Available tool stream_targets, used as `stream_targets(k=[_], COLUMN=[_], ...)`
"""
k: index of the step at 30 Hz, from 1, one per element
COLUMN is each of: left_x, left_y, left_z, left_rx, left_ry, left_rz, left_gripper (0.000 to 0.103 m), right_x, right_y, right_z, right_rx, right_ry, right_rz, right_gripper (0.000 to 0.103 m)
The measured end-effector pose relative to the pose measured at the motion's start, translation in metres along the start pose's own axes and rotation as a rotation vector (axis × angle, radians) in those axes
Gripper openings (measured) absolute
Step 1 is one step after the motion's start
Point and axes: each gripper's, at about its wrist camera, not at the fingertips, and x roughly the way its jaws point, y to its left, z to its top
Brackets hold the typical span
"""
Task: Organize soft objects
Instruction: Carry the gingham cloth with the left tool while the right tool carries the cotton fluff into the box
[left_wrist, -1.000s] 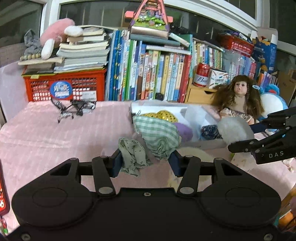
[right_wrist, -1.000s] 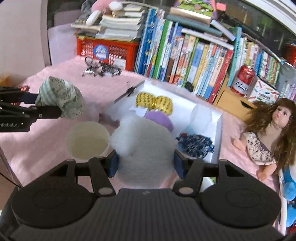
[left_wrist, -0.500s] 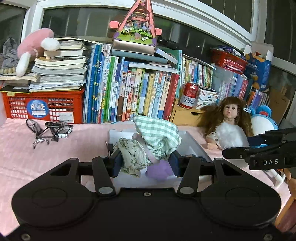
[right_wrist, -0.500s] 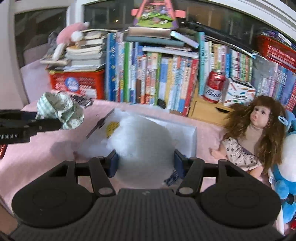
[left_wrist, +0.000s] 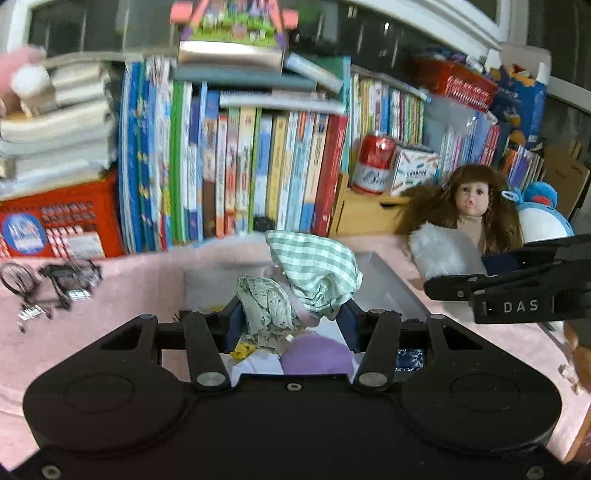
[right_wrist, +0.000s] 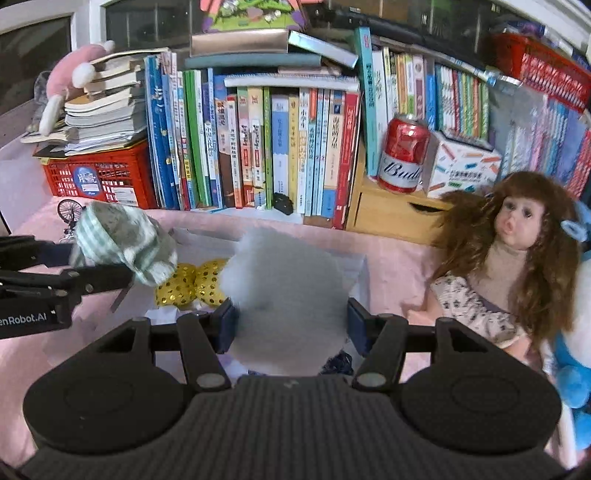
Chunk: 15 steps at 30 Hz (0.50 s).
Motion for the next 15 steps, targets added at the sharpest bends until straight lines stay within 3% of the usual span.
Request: stream_targets(k=[6,15], left_x=[0.044,0.089], left_y=[0.011,0.022], left_z=[0.006,-0.009], left_rx=[-0.049,-0.052], left_ry=[0.098,0.205], left_rz=[-0.036,-0.018], left_gripper=[0.049,0.049], right_x=[0.034,0.074], right_y=[-0.008,-0.003], right_z=[-0.001,0.003], right_rx=[0.045,0.107], right_ry=[0.054,0.143], right_rz=[0.039,0.057], right_gripper=[0.064,0.064])
